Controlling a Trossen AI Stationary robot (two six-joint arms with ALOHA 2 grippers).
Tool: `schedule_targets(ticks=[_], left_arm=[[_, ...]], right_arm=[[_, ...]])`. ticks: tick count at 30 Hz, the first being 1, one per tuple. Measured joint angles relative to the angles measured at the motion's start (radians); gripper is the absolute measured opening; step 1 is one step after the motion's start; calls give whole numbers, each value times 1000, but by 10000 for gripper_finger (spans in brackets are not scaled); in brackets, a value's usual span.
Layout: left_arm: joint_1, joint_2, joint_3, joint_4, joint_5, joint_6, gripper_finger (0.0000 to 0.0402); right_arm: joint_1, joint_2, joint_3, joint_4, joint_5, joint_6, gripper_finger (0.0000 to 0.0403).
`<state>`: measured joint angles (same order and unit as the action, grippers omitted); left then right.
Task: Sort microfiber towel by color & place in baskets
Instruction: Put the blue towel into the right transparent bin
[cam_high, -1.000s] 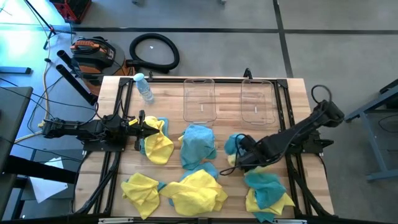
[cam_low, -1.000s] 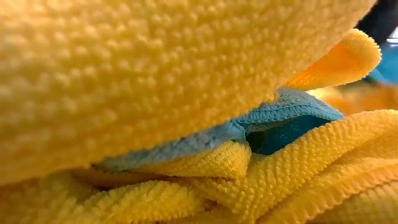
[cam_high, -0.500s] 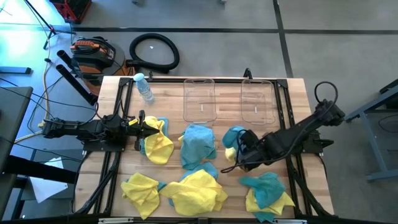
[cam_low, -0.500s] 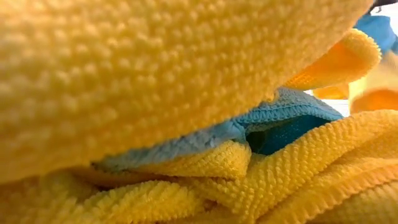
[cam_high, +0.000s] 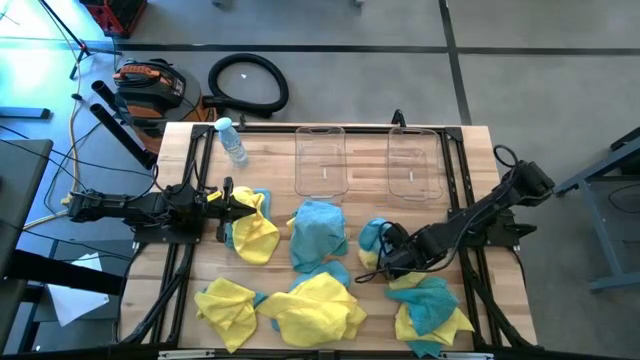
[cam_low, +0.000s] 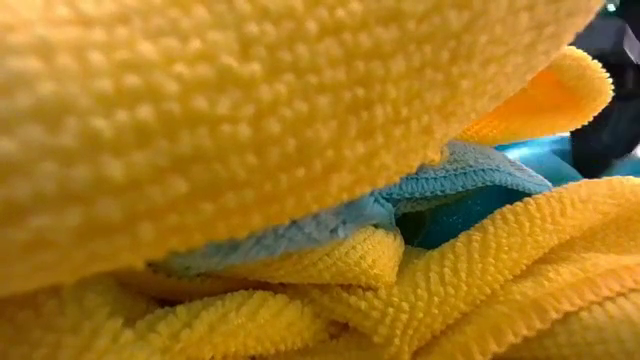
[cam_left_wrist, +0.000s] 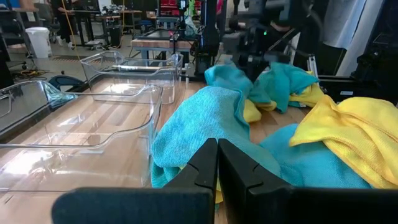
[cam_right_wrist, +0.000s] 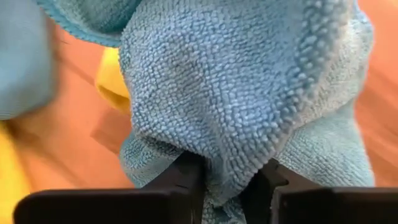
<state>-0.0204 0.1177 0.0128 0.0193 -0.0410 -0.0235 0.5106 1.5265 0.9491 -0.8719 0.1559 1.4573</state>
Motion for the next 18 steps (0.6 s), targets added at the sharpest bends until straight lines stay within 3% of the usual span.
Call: schedule_targets(ticks=[8,18], left_arm=[[0,0,0,0,0,0,0],[0,0,0,0,0,0,0]], right_arm=[[0,0,24,-27,-52,-4,8],[0,0,88,-34,-11,-41,108]])
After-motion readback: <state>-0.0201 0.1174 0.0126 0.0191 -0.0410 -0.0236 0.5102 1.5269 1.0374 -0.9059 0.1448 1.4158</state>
